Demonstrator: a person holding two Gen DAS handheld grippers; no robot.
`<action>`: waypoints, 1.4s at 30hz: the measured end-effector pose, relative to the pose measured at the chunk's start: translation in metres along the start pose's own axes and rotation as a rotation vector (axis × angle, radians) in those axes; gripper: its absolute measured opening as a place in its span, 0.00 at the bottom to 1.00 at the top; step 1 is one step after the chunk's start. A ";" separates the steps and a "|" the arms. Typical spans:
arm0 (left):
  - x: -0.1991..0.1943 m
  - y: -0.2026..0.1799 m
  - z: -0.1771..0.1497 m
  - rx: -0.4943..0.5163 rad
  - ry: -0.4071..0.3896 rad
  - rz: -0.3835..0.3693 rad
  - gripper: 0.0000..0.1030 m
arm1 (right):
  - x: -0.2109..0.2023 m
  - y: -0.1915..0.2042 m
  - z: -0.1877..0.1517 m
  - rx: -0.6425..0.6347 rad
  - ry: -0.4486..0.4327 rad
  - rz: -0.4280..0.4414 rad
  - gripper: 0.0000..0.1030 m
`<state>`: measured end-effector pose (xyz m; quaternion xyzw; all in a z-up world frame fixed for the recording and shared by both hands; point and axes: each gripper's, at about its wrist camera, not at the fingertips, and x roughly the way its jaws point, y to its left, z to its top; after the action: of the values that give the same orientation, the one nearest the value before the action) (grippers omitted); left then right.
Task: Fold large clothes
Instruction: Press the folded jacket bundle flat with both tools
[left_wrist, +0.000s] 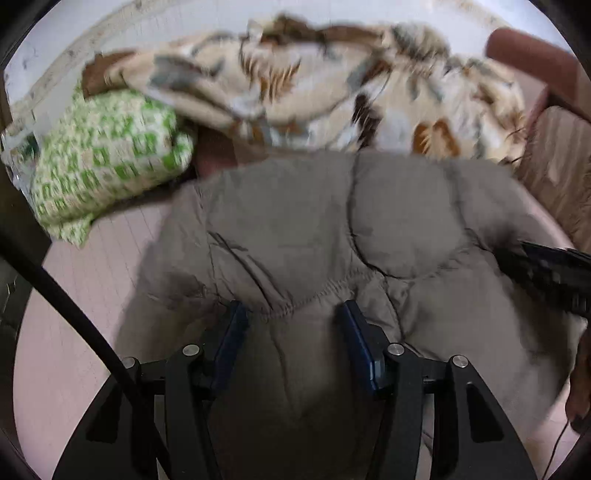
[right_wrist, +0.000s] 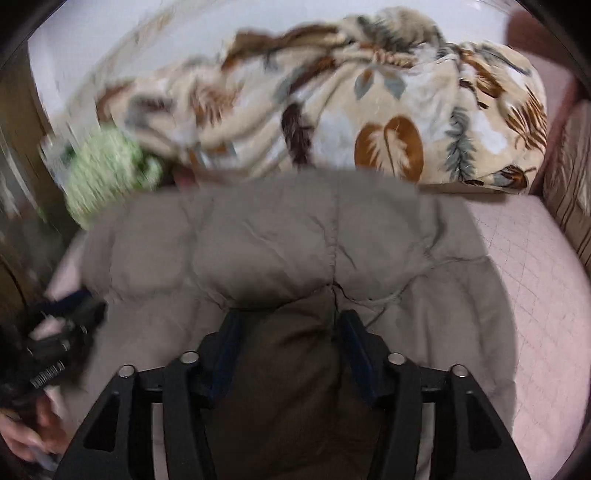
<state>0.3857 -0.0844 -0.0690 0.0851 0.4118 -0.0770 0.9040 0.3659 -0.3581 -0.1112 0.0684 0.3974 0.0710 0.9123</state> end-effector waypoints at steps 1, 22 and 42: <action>0.013 0.003 0.002 -0.016 0.024 -0.004 0.58 | 0.012 -0.003 -0.001 0.008 0.011 -0.016 0.66; -0.074 0.029 -0.072 -0.063 -0.106 0.056 0.60 | -0.081 0.006 -0.078 0.061 -0.153 -0.018 0.71; -0.043 0.058 -0.109 -0.144 -0.028 0.127 0.67 | -0.043 -0.023 -0.120 0.168 -0.011 -0.092 0.72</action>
<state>0.2900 -0.0010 -0.1015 0.0449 0.3976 0.0091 0.9164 0.2503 -0.3805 -0.1658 0.1266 0.3997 -0.0050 0.9078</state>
